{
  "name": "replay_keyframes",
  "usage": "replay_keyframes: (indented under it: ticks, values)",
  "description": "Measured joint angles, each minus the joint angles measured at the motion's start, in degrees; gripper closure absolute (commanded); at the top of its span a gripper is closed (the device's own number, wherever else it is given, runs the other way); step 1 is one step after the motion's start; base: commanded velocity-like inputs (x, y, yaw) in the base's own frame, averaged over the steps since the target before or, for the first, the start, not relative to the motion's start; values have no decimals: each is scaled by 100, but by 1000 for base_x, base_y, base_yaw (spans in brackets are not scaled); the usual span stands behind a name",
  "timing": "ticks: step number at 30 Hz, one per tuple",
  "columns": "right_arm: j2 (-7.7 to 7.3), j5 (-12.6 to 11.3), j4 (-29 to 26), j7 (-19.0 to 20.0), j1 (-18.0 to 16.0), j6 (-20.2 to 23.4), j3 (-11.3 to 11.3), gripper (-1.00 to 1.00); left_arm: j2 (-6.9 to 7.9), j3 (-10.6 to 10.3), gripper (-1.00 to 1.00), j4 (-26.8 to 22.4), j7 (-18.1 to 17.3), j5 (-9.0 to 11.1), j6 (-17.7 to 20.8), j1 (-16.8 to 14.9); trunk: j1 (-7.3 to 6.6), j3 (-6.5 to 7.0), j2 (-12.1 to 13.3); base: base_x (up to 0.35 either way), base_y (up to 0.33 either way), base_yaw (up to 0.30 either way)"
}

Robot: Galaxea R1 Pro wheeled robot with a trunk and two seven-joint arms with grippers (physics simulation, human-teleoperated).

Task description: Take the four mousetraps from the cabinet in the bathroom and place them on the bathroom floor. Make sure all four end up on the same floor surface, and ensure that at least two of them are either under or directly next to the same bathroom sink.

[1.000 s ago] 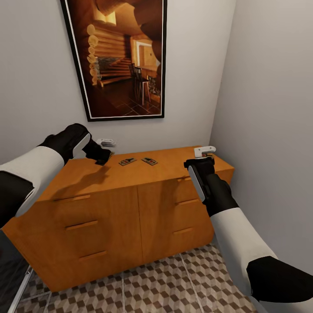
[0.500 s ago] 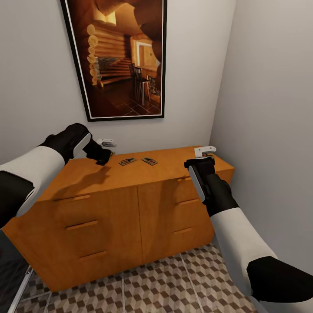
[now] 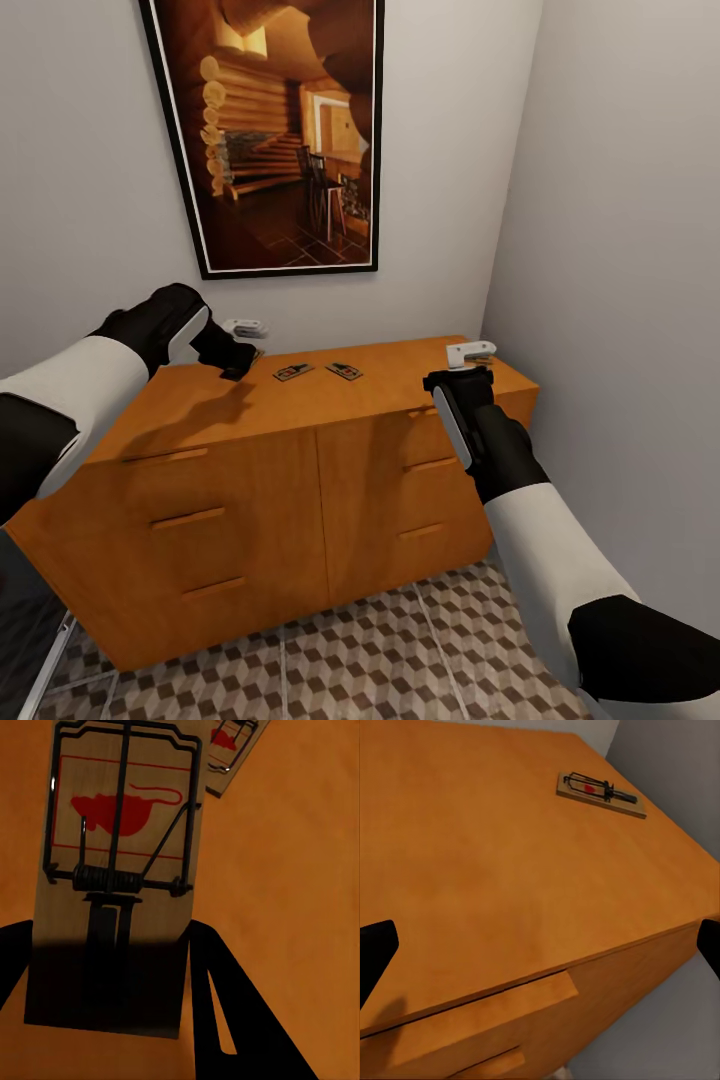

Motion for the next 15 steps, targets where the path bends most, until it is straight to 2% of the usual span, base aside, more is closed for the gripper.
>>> replay_keyframes:
  ticks: [15]
  values:
    - [3, -5, -5, 1, 49, -2, 1, -100, -45, 0, 100, 4, -6, 0, 0, 0, 0, 0, 0, 0, 0, 0]
